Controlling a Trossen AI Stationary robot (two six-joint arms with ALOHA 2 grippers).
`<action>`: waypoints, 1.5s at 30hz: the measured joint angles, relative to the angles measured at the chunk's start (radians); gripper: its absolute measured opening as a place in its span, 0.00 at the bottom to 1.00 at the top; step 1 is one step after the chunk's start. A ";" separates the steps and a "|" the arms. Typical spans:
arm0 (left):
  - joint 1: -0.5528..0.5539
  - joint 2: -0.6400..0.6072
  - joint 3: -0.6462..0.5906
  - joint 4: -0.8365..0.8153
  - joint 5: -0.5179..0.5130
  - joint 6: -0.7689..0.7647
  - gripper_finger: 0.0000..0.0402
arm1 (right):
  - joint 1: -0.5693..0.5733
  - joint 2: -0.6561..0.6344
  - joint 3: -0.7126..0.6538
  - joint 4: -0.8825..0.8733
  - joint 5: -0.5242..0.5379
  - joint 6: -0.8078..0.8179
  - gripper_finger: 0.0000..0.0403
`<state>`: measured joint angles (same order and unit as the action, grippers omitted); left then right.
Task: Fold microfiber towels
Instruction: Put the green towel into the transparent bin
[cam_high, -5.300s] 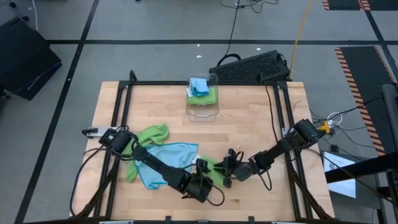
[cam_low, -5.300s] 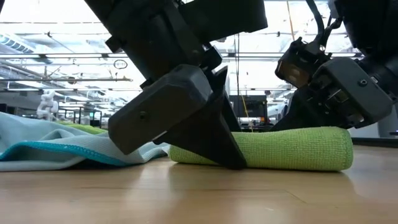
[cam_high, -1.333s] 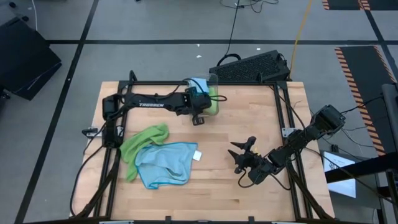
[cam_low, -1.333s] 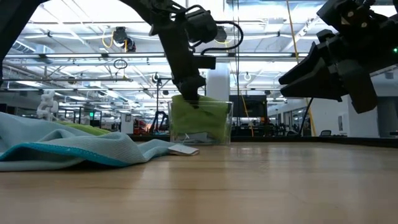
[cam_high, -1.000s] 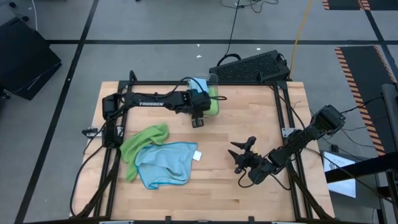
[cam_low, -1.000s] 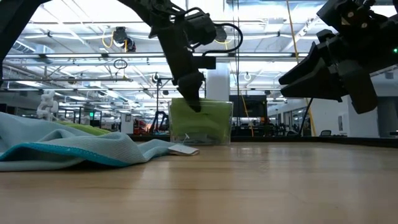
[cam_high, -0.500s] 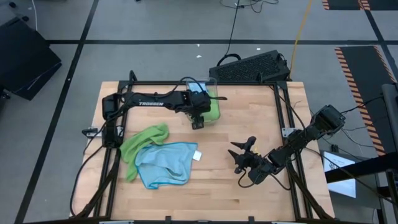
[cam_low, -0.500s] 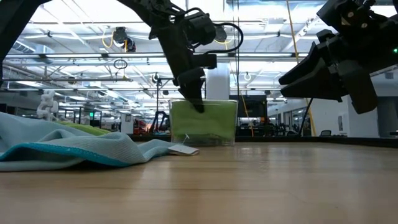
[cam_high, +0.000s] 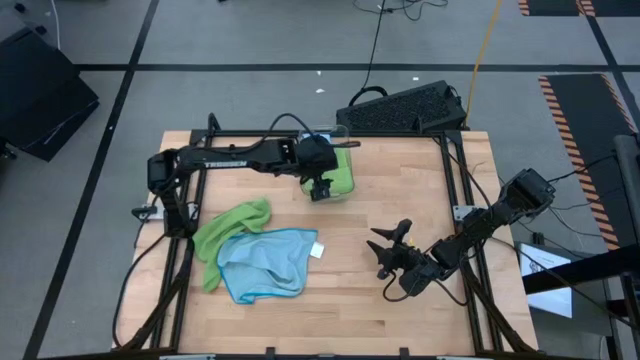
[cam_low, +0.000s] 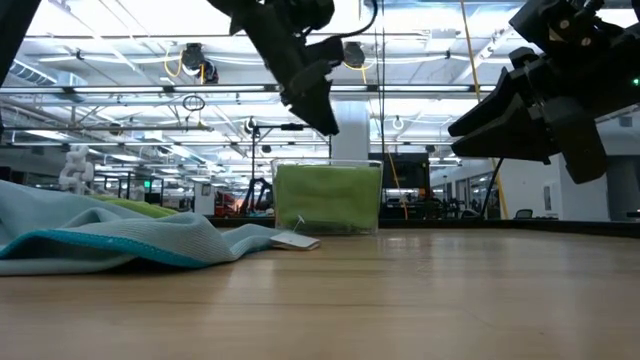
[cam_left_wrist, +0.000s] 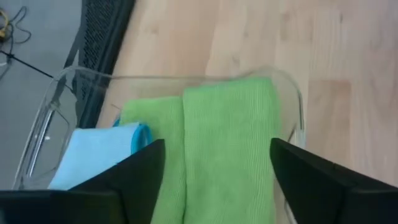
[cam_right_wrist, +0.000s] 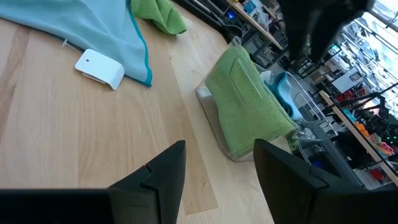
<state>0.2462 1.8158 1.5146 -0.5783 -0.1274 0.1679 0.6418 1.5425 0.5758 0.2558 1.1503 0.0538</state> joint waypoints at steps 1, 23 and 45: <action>0.000 0.000 0.000 0.011 0.000 -0.020 0.68 | 0.000 0.000 0.000 0.000 0.000 -0.003 0.45; 0.020 0.055 0.000 -0.046 0.134 -0.604 0.06 | 0.000 0.000 0.000 0.010 -0.003 0.002 0.45; 0.031 0.151 0.263 -0.258 0.096 -1.254 0.02 | -0.008 0.000 0.001 0.032 -0.082 -0.040 0.45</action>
<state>0.2768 1.9667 1.7775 -0.8359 -0.0314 -1.0865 0.6342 1.5427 0.5764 0.2879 1.0682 0.0135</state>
